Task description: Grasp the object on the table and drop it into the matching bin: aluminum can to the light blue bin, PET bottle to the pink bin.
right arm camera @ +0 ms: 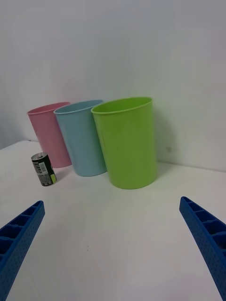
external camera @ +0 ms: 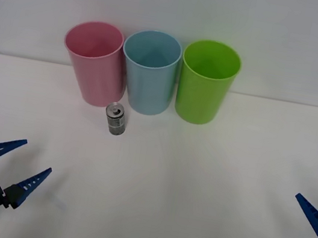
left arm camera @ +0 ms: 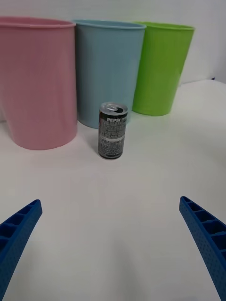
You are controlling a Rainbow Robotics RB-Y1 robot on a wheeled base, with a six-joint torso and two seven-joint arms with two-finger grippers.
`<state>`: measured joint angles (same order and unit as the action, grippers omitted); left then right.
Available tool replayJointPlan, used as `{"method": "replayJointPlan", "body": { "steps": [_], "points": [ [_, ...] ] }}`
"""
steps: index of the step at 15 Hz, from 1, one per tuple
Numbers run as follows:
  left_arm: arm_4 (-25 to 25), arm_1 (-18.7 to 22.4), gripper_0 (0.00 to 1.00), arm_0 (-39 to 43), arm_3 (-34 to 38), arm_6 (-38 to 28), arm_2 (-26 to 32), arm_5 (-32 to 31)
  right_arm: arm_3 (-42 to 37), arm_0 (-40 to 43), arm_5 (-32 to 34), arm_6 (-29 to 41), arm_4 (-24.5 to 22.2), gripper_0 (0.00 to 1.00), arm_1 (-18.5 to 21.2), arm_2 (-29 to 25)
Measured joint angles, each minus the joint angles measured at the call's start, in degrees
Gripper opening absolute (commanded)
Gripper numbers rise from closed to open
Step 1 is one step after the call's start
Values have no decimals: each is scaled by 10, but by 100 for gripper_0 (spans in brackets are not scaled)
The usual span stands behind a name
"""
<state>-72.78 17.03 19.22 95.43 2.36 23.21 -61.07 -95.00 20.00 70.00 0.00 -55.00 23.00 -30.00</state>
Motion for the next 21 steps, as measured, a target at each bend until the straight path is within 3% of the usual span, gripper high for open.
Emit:
{"method": "replayJointPlan", "body": {
  "steps": [9, 15, 21],
  "points": [
    [-11, -72, 100, -64, -74, 0, -26, 44, 0, 0, 0, 0, 0, 100, 0, 0],
    [-23, -74, 100, -92, -80, 47, -88, 128, 0, 0, 0, 0, 0, 100, 0, 0],
    [-23, -73, 100, -156, -152, 55, -99, 134, 0, 0, 0, 0, 0, 100, 0, 0]
  ]
}}
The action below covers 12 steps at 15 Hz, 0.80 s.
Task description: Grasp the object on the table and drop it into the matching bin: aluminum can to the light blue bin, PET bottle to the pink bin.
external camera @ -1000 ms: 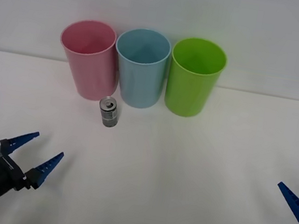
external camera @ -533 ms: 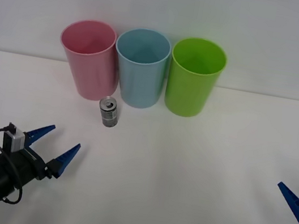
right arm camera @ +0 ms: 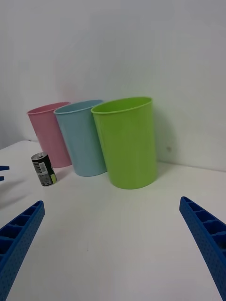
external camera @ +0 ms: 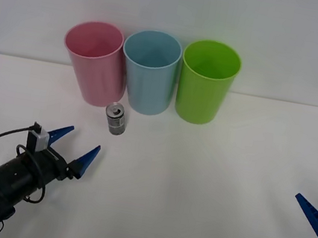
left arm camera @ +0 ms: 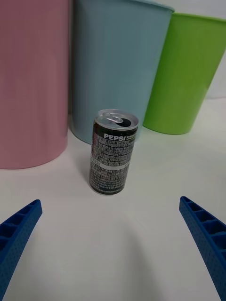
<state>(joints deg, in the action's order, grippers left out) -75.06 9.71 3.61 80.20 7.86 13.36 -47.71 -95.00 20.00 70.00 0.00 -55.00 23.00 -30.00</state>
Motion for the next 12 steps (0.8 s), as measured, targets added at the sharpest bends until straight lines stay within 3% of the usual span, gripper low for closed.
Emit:
{"method": "replayJointPlan", "body": {
  "steps": [12],
  "points": [
    [0, 0, 100, -100, -105, 27, -25, 40, 0, 0, 0, 0, 0, 100, 0, 0]
  ]
}}
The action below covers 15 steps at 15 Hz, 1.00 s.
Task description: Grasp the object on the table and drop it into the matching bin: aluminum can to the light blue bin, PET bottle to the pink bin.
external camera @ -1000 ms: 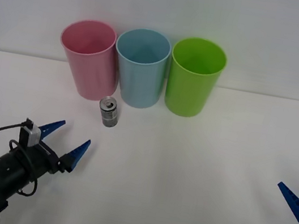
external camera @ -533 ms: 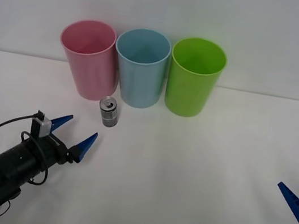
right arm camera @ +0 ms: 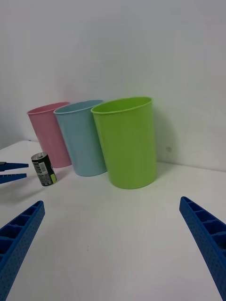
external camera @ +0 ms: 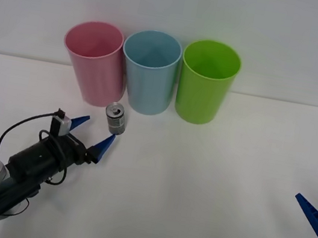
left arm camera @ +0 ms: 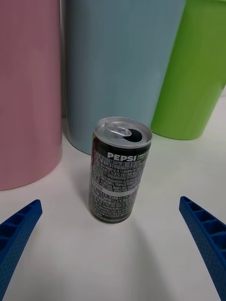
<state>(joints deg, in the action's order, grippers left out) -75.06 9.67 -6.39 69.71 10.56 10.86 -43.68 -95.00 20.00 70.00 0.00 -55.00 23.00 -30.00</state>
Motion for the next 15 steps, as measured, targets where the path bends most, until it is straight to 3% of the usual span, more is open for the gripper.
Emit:
{"method": "replayJointPlan", "body": {
  "steps": [7, 15],
  "points": [
    [0, -2, 100, -52, -57, 13, -18, 28, 0, 0, 0, 0, 0, 100, 0, 0],
    [-19, -39, 100, -73, -60, 20, -26, 83, 0, 0, 0, 0, 0, 100, 0, 0]
  ]
}}
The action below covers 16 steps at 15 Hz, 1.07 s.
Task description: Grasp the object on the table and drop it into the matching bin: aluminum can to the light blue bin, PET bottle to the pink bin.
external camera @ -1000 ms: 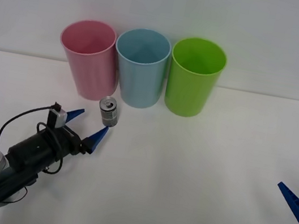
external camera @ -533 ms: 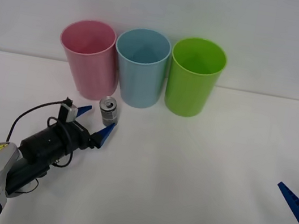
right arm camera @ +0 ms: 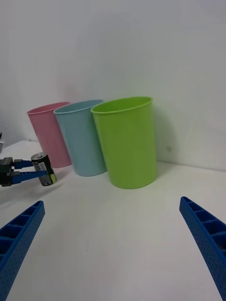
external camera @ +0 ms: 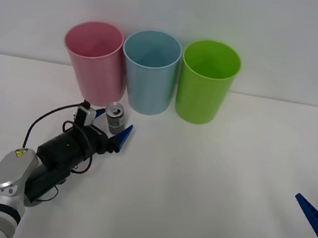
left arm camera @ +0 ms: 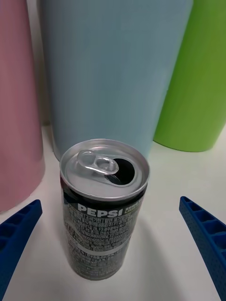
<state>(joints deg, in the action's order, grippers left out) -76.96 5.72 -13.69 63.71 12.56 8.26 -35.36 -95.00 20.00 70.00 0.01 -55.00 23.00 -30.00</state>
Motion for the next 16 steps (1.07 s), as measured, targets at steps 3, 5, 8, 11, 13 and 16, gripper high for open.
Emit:
{"method": "replayJointPlan", "body": {
  "steps": [3, 5, 8, 11, 13, 16],
  "points": [
    [-6, 0, 100, -6, 0, 0, -7, 19, 0, 0, 0, 0, 0, 100, 0, 0],
    [-6, 0, 100, -6, 0, 0, -10, 25, 0, 0, 0, 0, 0, 100, 0, 0],
    [-6, 0, 100, -7, 0, 2, -16, 31, 0, 0, 0, 0, 0, 100, 0, 0],
    [-6, 0, 31, -7, 0, 4, -20, 38, 0, 0, 0, 0, 0, 100, 0, 0],
    [-6, 0, 0, -8, 0, 5, -21, 46, 0, 0, 0, 0, 0, 100, 0, 0],
    [-7, 0, 0, -9, 0, 14, -28, 64, 0, 0, 0, 0, 0, 100, 0, 0]
  ]
}}
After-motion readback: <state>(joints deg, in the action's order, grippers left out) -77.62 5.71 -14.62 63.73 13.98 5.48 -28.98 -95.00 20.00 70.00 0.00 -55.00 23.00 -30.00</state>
